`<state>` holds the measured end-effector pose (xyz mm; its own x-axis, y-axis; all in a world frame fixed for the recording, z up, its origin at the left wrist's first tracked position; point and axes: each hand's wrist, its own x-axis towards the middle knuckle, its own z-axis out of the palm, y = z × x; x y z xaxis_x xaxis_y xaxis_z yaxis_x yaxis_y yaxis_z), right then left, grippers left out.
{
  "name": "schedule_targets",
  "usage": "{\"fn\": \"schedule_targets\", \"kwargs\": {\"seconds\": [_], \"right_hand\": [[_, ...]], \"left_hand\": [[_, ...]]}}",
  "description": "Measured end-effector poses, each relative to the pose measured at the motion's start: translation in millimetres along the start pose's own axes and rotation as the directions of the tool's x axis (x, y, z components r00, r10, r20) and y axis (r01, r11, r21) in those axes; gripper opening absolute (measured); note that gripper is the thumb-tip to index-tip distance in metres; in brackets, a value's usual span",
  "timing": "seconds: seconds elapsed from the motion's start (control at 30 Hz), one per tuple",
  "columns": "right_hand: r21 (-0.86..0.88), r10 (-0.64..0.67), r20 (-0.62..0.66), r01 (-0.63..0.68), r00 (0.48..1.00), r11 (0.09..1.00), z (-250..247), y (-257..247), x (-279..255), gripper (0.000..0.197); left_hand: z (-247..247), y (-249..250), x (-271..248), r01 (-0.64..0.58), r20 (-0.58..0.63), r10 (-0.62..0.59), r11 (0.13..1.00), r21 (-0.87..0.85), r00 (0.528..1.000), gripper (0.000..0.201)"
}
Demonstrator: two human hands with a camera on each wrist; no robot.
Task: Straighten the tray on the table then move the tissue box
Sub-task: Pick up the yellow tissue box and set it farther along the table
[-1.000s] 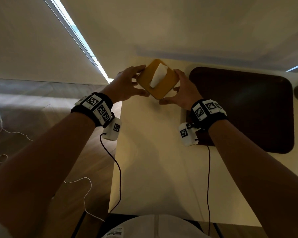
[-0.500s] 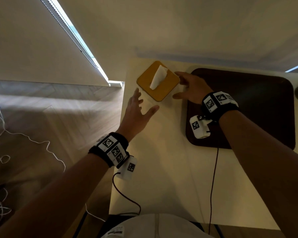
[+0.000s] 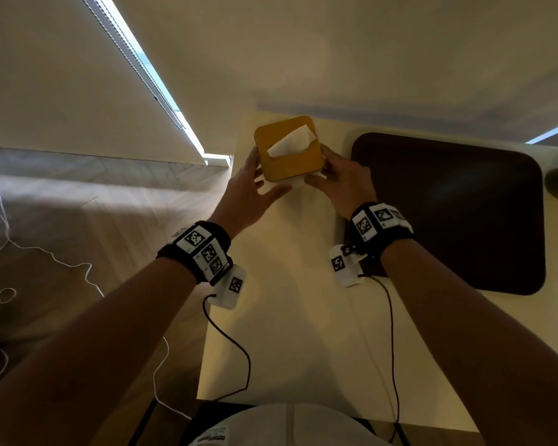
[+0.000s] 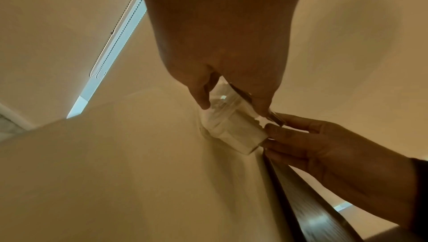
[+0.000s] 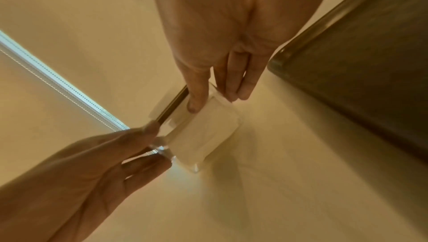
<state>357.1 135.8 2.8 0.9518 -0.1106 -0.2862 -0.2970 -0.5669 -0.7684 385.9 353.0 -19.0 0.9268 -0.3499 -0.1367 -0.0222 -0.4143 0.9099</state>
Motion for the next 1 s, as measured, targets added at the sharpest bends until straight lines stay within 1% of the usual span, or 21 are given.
{"fn": "schedule_targets", "kwargs": {"seconds": [0.1, 0.23, 0.33, 0.43, 0.53, 0.63, 0.73, 0.9, 1.0], "right_hand": [[0.046, 0.037, -0.034, -0.035, 0.999, 0.998, 16, -4, -7, 0.069], [0.036, 0.075, -0.066, -0.073, 0.995, 0.997, 24, -2, -9, 0.067], [0.023, 0.062, -0.078, -0.061, 0.995, 0.998, 22, -4, -11, 0.064], [0.016, 0.053, -0.073, -0.052, 0.996, 0.999, 22, -3, -10, 0.062], [0.025, 0.050, -0.098, -0.047, 0.994, 0.999, 24, -3, -8, 0.061], [0.057, 0.061, -0.099, -0.055, 0.993, 0.997, 25, -6, -9, 0.064], [0.068, 0.079, -0.089, -0.073, 0.993, 0.995, 28, -6, -10, 0.067], [0.042, 0.054, -0.103, -0.050, 0.993, 0.998, 27, -1, -5, 0.064], [0.040, 0.062, -0.094, -0.059, 0.994, 0.997, 29, -1, -5, 0.064]], "left_hand": [[-13, -4, 10, -0.007, 0.058, 0.005, 0.999, 0.034, 0.998, 0.094], [-22, -7, 22, -0.002, 0.107, -0.002, 0.999, 0.040, 0.994, 0.087], [-25, -8, 26, -0.011, 0.126, 0.006, 0.999, 0.039, 0.992, 0.084], [-25, -8, 28, -0.023, 0.133, 0.017, 0.999, 0.045, 0.991, 0.084], [-25, -7, 29, -0.023, 0.111, 0.015, 0.997, 0.074, 0.994, 0.083], [-25, -7, 28, -0.021, 0.092, 0.012, 0.995, 0.095, 0.996, 0.082], [-26, -7, 27, -0.026, 0.097, 0.016, 0.993, 0.112, 0.995, 0.080], [-27, 1, 29, -0.004, 0.109, -0.006, 0.996, 0.093, 0.994, 0.078], [-27, 1, 28, 0.002, 0.117, -0.011, 0.997, 0.083, 0.993, 0.078]]}}
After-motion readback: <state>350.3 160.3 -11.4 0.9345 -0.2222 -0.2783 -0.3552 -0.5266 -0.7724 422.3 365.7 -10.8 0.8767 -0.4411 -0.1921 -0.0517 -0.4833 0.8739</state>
